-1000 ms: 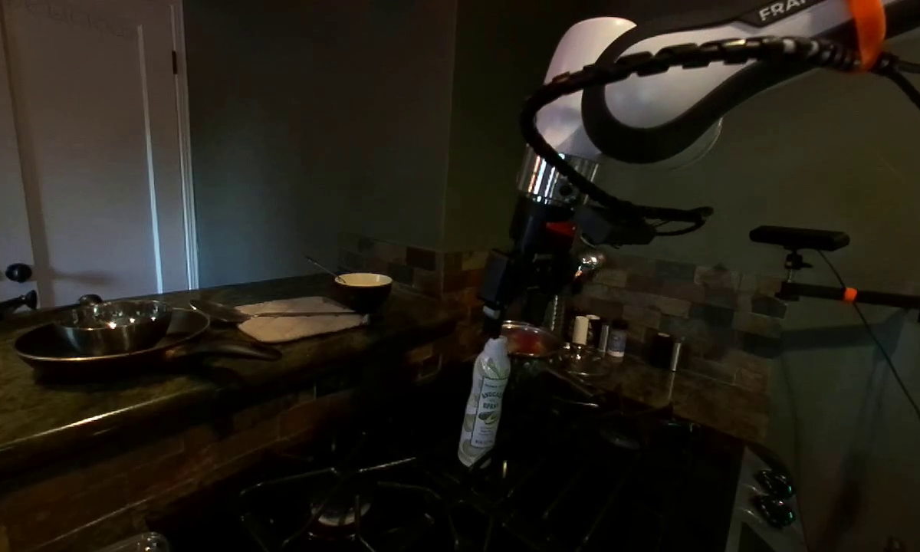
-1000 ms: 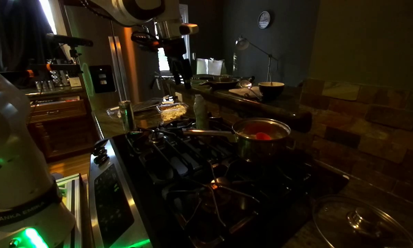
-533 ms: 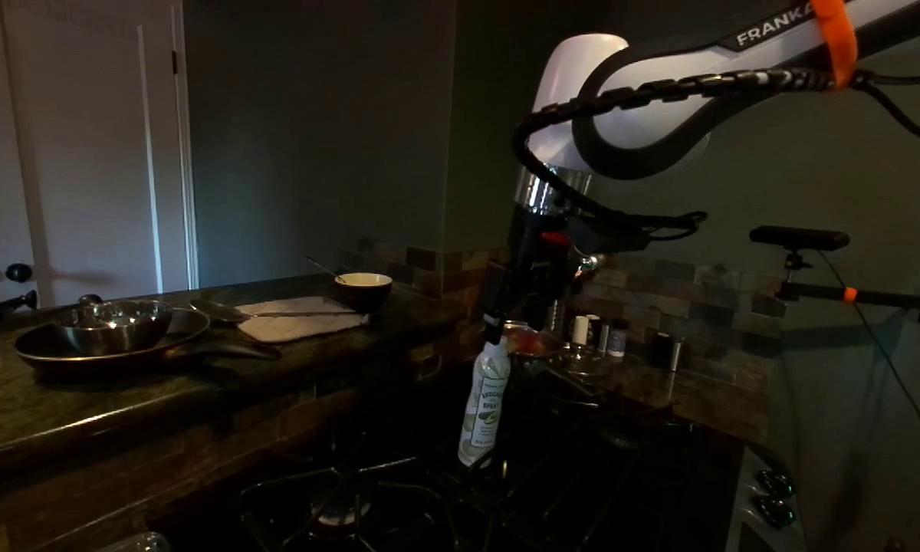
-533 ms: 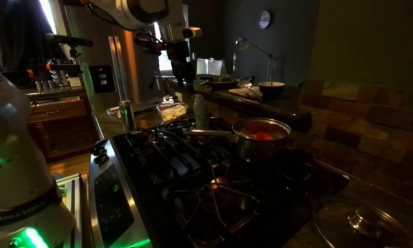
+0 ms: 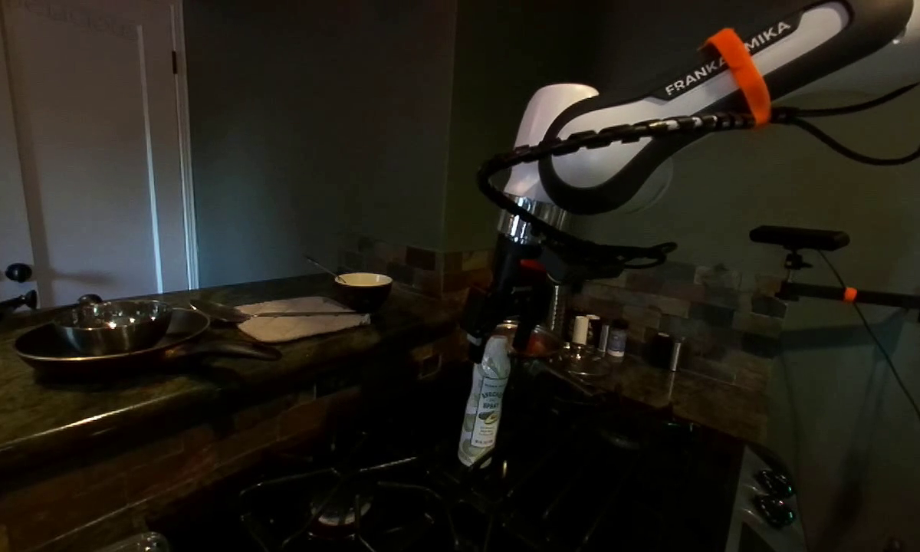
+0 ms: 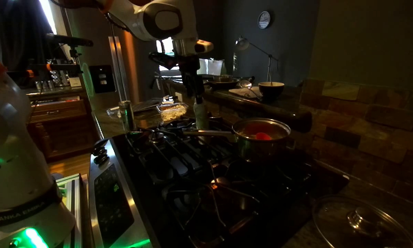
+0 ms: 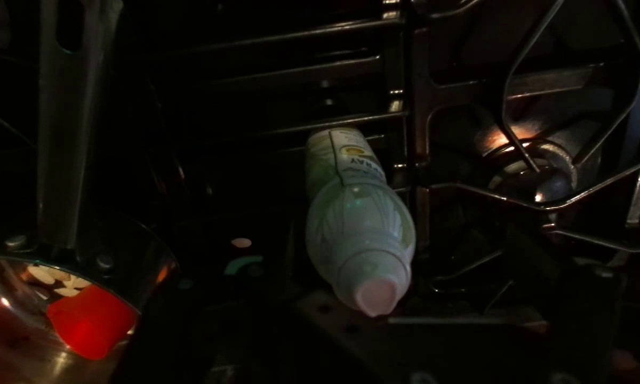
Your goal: Move the bottle to the left
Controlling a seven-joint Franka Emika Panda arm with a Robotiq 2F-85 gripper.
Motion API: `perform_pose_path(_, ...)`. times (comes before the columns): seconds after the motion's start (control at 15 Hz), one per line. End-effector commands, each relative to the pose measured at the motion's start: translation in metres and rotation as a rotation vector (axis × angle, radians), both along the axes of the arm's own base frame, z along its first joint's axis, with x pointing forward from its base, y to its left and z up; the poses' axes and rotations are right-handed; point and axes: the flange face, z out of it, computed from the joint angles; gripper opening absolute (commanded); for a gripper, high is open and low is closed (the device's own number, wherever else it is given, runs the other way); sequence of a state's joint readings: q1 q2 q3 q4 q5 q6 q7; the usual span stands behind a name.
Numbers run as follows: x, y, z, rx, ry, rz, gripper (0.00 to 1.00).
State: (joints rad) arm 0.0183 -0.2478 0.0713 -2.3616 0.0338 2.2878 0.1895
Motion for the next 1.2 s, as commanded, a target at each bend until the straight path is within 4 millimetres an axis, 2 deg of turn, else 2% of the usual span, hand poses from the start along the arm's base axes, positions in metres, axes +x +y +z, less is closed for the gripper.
perform_pose_path(0.0,0.009,-0.006,-0.009,-0.023,0.013,-0.041,1.0)
perform_pose_path(0.47,0.013,-0.001,-0.026,-0.052,0.055,-0.025,0.99)
perform_pose_path(0.67,0.015,0.002,-0.029,-0.043,0.047,-0.02,0.89)
perform_pose_path(0.73,0.016,0.003,-0.029,-0.042,0.044,-0.021,0.9)
perform_pose_path(0.8,0.017,0.003,-0.03,-0.043,0.043,-0.023,0.82)
perform_pose_path(0.93,0.018,0.003,-0.03,-0.046,0.039,-0.028,0.74)
perform_pose_path(1.0,0.019,0.003,-0.03,-0.048,0.036,-0.034,0.54)
perform_pose_path(1.13,0.02,0.003,-0.03,-0.051,0.037,-0.041,0.49)
